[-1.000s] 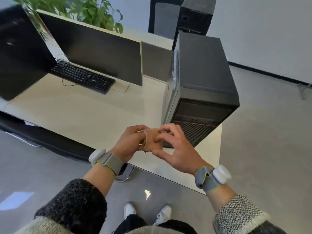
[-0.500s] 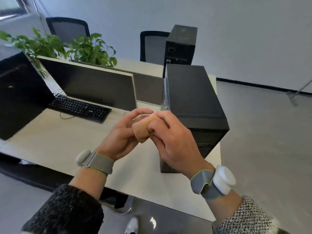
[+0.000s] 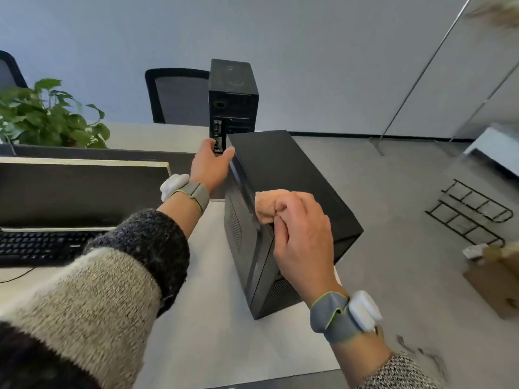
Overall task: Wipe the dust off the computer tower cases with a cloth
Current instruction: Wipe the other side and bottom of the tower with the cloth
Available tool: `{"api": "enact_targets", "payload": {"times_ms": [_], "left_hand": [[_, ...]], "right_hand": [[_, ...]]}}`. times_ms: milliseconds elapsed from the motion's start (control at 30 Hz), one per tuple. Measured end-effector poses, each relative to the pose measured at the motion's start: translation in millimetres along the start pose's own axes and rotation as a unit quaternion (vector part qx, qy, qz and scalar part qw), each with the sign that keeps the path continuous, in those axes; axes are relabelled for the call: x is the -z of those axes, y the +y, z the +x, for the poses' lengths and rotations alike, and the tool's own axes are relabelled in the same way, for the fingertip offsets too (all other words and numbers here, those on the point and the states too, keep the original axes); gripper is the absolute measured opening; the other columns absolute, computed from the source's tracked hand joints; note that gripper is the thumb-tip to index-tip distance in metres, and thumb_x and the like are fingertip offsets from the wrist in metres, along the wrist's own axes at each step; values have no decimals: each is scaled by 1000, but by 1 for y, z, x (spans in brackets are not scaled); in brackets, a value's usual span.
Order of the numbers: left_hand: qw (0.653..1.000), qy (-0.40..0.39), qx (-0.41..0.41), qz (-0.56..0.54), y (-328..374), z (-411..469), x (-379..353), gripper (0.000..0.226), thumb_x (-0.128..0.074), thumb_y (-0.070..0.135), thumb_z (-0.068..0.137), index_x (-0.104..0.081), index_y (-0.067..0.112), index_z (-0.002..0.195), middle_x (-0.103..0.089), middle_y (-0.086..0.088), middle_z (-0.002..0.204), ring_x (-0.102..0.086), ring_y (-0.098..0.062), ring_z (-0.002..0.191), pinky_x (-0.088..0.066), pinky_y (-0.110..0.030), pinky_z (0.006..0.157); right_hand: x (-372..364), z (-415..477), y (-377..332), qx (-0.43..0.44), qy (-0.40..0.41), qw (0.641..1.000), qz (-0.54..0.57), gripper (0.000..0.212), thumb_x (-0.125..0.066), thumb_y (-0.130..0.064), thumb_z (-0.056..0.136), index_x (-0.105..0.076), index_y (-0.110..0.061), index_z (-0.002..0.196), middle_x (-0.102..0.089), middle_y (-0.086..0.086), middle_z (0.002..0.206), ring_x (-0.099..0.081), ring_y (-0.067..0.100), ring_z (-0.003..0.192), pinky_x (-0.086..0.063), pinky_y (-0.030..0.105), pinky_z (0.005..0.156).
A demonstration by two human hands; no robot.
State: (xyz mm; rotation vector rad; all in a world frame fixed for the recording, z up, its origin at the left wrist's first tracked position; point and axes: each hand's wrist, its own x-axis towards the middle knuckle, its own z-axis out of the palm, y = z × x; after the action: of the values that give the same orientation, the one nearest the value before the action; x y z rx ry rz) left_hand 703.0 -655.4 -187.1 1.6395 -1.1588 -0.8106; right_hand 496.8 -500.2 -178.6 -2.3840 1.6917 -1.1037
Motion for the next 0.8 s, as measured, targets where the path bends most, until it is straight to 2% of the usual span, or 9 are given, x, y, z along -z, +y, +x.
{"api": "enact_targets", "payload": {"times_ms": [100,167,233,300,367,500,667,800], "left_hand": [[1000,-15,15,-20,-2,35,-18,84,-69,56,90,-37,15,157,-50,-6,155,-48,-29,141,-40,-45,118],[998,-40,25,-40,-5,54,-24,89,-73,56,85,-39,17,157,-52,-5,153,-51,-27,139,-40,-45,118],[995,-60,35,-75,-6,67,-27,83,-80,48,82,-48,17,152,-60,-4,144,-58,-24,130,-46,-43,114],[991,-61,39,-111,-5,70,-27,72,-85,40,78,-59,16,140,-69,-2,128,-67,-20,115,-55,-38,103],[990,-58,34,-120,-5,69,-28,66,-86,37,77,-61,15,134,-72,-1,121,-70,-17,107,-58,-34,95],[993,-12,36,-108,-10,57,-26,70,-81,51,67,-60,21,126,-70,3,113,-69,-20,104,-57,-43,98],[995,58,24,-72,-9,15,-27,55,-78,45,84,-55,18,127,-65,1,118,-63,-21,108,-52,-38,98],[991,123,23,-43,-11,-19,-37,62,-80,49,83,-52,11,123,-59,-6,122,-59,-25,113,-49,-40,100]], "right_hand": [[-10,3,-1,-42,14,999,-32,8,-54,-21,99,-53,-24,107,-51,-5,120,-49,20,97,-44,45,78],[-11,4,-4,-57,25,998,-32,9,-56,-20,98,-52,-24,105,-52,-5,118,-49,21,95,-43,45,77],[-13,5,-4,-69,36,997,-29,10,-57,-19,97,-52,-24,103,-51,-5,115,-48,21,94,-43,46,77],[-14,4,-4,-72,50,996,-24,9,-57,-18,97,-52,-23,102,-51,-5,114,-48,21,94,-43,46,77],[-13,2,-2,-60,68,996,-19,7,-57,-17,98,-56,-21,103,-53,-3,115,-49,21,95,-44,45,77],[-7,-5,6,-30,101,994,-21,6,-58,-12,99,-61,-16,102,-57,0,115,-52,22,99,-43,41,78],[15,-11,50,-28,126,992,-12,12,-64,-1,96,-63,-13,100,-59,3,113,-55,28,100,-46,49,80],[38,-3,112,-37,136,990,9,16,-62,-1,96,-59,-15,103,-56,5,112,-54,32,100,-49,53,84]]}}
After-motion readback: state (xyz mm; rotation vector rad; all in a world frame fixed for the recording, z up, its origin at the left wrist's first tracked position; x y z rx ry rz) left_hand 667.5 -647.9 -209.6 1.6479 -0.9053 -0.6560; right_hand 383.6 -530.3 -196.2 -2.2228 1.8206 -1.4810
